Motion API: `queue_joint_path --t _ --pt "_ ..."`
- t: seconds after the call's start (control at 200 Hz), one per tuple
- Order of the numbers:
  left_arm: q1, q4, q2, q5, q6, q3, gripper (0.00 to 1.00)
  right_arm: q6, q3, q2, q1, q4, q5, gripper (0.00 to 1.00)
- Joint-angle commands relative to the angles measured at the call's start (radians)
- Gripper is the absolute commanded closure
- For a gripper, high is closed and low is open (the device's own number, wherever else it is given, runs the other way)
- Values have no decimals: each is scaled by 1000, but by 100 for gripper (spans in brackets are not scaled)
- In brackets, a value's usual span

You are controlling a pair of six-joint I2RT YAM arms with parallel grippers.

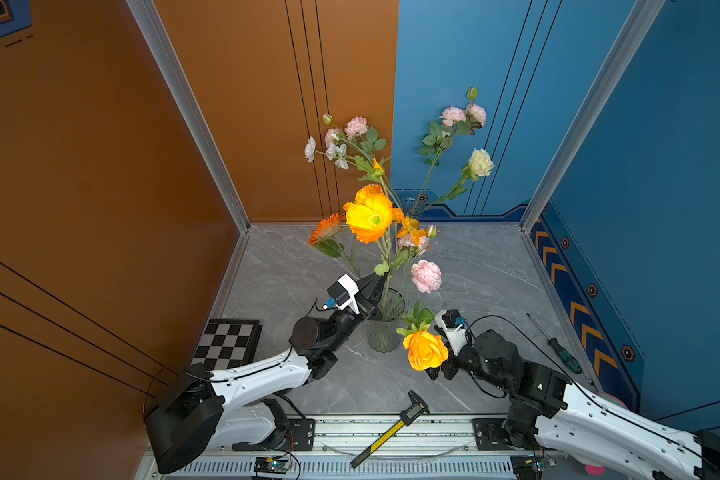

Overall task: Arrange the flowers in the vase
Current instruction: 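Lower the poppy stems into the clear vase with the left gripper, then open the left gripper to release the orange poppies in the vase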

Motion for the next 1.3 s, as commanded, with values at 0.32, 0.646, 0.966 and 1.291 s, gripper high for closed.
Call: queue_joint_path --t 0.32,0.646,0.966,1.291 --pt "11 36 52 -28 4 -23 100 2 16 1 -6 3 4 0" --pt "8 35 17 -66 -23 -136 100 8 4 2 -6 25 0 0" --pt "9 36 32 -82 -23 -183 100 17 -2 -12 -3 27 1 0" --pt "-4 35 27 -96 -28 -233 99 23 -3 -24 -2 19 3 0"
